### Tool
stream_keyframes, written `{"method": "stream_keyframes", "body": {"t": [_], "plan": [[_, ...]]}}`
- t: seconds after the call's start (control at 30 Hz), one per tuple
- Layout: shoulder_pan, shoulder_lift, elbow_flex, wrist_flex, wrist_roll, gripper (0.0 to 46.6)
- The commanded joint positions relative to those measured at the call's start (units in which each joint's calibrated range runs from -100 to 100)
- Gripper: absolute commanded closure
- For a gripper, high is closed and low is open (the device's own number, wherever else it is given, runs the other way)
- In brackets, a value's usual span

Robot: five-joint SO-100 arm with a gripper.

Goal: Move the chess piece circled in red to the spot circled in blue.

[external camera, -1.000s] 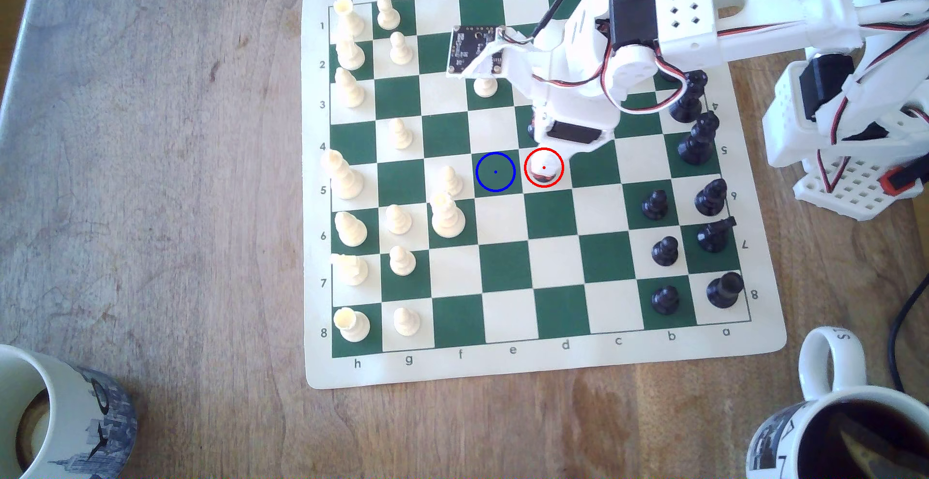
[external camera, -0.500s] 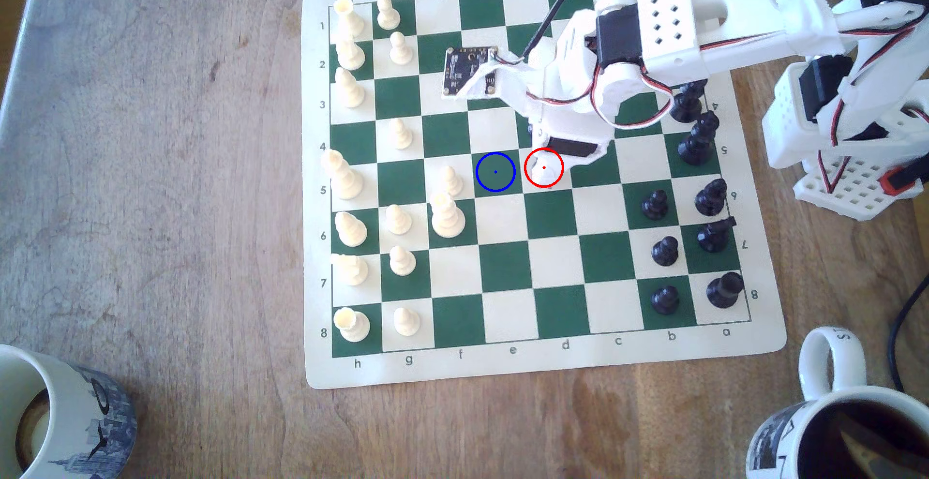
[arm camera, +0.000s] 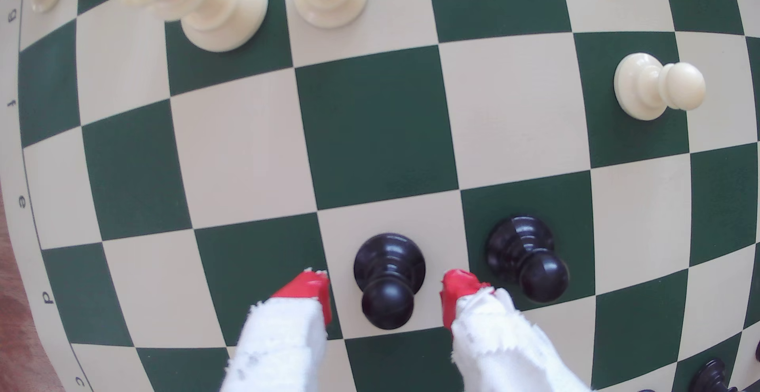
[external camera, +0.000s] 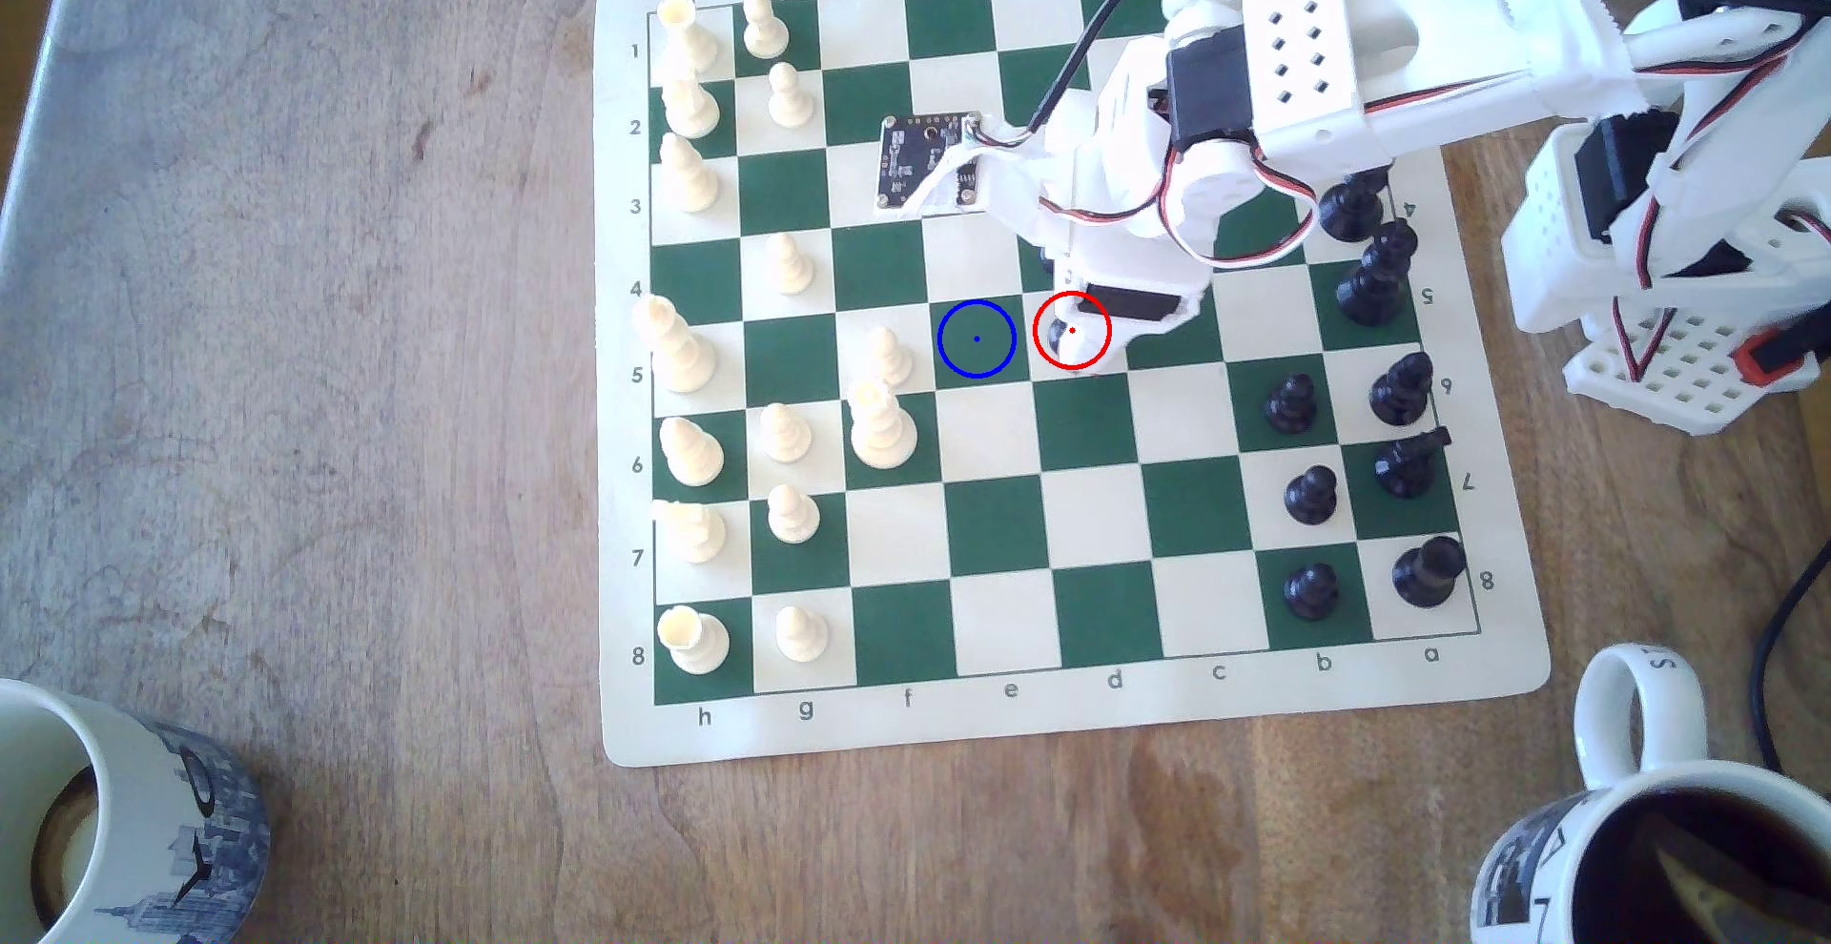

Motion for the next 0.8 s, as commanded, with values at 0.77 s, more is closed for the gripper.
{"method": "stream_keyframes", "body": {"t": [0.77], "plan": [[-0.9, -0.5, -0.6, -0.3, 0.1, 34.1]]}}
